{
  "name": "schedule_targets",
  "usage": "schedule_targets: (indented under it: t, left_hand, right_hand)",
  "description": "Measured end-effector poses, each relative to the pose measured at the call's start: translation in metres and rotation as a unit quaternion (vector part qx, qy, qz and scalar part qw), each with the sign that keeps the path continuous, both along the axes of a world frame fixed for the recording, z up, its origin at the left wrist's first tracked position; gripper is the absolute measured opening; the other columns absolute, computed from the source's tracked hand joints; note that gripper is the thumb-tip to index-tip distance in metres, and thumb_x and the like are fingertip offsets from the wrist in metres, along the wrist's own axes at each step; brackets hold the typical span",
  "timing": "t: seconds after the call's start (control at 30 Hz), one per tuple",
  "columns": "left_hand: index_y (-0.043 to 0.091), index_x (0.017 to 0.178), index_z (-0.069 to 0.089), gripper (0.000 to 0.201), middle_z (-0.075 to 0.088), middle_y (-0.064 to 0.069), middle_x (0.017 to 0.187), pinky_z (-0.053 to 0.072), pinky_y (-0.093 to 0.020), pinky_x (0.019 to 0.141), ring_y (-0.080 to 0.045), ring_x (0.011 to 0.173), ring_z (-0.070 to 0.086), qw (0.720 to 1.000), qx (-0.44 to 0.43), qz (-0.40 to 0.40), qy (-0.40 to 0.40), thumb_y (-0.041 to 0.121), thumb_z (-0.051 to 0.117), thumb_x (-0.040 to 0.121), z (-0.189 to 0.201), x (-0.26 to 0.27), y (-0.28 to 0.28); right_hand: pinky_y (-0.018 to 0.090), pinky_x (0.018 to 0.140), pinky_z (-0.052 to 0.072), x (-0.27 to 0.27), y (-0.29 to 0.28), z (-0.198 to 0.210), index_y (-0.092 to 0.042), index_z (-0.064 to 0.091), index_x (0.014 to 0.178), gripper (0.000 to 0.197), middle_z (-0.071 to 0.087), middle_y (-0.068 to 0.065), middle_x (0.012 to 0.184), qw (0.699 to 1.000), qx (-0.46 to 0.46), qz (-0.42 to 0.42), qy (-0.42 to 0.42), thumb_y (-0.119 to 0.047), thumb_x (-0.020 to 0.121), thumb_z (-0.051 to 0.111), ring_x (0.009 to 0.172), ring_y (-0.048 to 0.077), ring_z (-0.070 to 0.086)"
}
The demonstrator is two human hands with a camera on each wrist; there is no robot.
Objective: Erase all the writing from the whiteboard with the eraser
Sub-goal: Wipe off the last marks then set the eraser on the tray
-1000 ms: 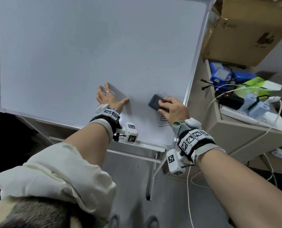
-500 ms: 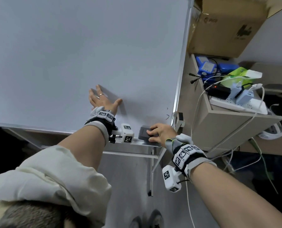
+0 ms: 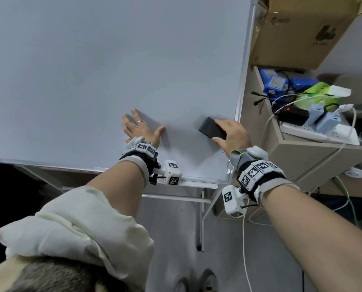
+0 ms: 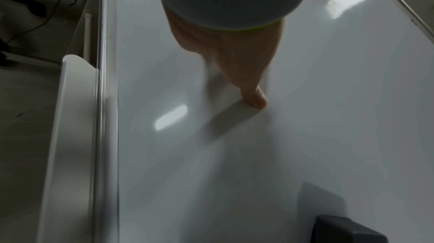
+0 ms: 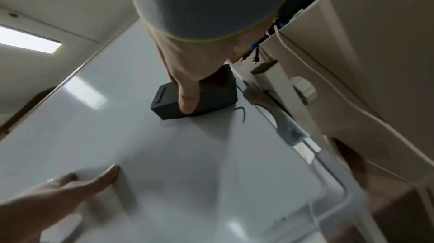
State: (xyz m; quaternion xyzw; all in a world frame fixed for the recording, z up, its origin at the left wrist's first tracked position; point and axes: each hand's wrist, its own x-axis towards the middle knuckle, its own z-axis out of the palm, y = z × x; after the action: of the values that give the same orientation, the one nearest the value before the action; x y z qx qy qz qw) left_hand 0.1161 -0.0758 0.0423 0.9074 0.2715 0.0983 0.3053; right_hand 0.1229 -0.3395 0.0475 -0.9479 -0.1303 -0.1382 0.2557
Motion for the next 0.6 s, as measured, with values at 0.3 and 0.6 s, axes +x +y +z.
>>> schedule_targets:
  t: [0.3,0.6]
  left_hand:
    - [0.023,0.157,-0.006,0.111,-0.011,-0.010,0.164,0.021,-0.053,0.115,-0.031,0.150,-0.004,1.000,0.004,-0.007,0.010,0.058,0.069,0.082,0.001,-0.002,0.001]
    - [0.024,0.157,-0.008,0.112,-0.011,-0.011,0.164,0.022,-0.052,0.114,-0.032,0.151,-0.003,1.000,0.010,-0.010,0.026,0.060,0.067,0.082,0.001,-0.001,0.001]
  right_hand:
    - [0.034,0.074,0.048,-0.037,0.004,-0.029,-0.016,0.067,0.115,0.054,0.065,0.006,0.102,1.000,-0.027,0.004,0.006,-0.023,0.064,0.086,0.095,0.027,0.061]
    - [0.028,0.073,0.041,-0.080,0.008,-0.067,-0.018,0.066,0.112,0.052,0.063,0.003,0.104,0.996,-0.028,-0.013,0.082,-0.029,0.066,0.085,0.097,0.023,0.060]
